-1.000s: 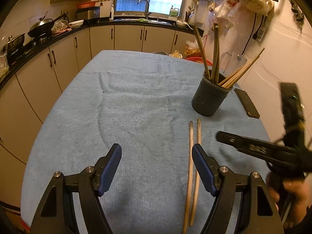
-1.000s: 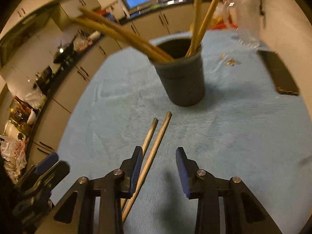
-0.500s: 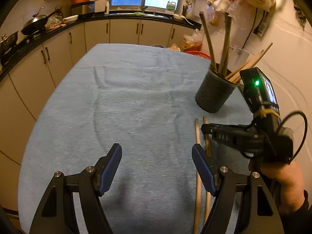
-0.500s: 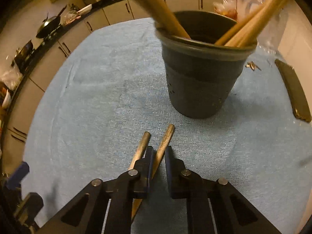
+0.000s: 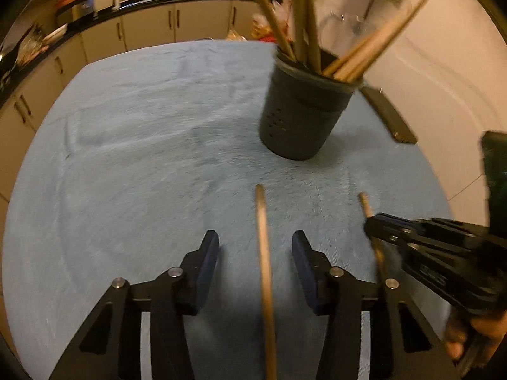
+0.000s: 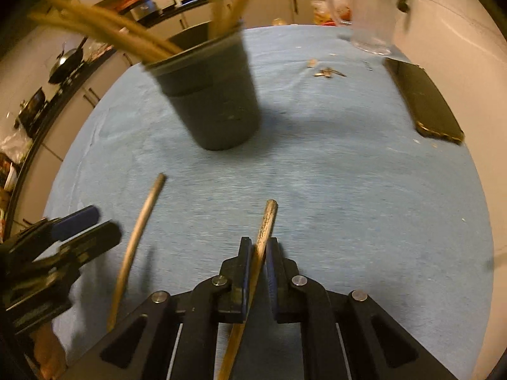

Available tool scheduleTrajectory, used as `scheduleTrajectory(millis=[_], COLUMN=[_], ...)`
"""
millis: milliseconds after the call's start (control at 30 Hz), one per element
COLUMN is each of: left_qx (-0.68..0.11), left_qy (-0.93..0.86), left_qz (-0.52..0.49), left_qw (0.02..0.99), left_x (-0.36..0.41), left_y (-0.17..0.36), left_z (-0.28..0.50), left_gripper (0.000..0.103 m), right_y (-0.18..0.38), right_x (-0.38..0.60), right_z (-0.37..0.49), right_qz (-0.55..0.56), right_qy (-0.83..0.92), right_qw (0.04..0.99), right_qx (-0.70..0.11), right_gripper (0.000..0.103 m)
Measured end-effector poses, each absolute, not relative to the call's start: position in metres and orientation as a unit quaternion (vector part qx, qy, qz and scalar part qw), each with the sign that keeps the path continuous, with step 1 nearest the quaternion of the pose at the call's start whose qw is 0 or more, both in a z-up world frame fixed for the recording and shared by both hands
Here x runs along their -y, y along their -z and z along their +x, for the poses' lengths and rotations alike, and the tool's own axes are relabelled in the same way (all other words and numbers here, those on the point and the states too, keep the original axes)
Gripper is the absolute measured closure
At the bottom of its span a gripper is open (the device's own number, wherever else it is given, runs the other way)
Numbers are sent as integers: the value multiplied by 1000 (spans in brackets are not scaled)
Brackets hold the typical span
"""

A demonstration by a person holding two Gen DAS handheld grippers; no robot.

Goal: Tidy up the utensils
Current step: 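Close the right tool on a chopstick while the left tool grasps the other, then lift both held chopsticks upright toward the black cup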

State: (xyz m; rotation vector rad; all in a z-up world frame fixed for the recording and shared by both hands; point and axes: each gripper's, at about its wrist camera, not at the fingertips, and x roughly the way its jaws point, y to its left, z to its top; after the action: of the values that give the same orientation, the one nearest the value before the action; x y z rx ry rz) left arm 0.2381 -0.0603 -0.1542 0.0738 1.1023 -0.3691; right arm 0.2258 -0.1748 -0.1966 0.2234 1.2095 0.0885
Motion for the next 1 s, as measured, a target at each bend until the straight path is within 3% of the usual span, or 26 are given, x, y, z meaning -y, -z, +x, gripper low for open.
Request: scheduleTrajectory(millis=[67,333,467,567,767,1000], left_qx=[-531,-526,-521,-484,-408,-364], left_qy=[168,142,153,156,148,122], left_qz=[51,118,78,30,-46,-59], left_qw=[829,830,836,860,900,922], left_x=[72,98,83,60,12,-16], left_y=[162,169,160,124,46,13], left_z=[247,259,261,249,211,155], left_gripper=[76,95,96,96,96,96], right_y=[194,195,196,188,115,66], right_x=[186,178,176,187,199,190], right_z=[224,242,252,249,211,158], right_qz=[114,89,96,154,180,159], right_qy=[-47,-55,-61,-89,-103,-88], right_qw=[814,812,815,816,876,916], right_qx=[-568,-575,-568,-550,-435,-357], right_gripper=[92,89,92,94,95,95])
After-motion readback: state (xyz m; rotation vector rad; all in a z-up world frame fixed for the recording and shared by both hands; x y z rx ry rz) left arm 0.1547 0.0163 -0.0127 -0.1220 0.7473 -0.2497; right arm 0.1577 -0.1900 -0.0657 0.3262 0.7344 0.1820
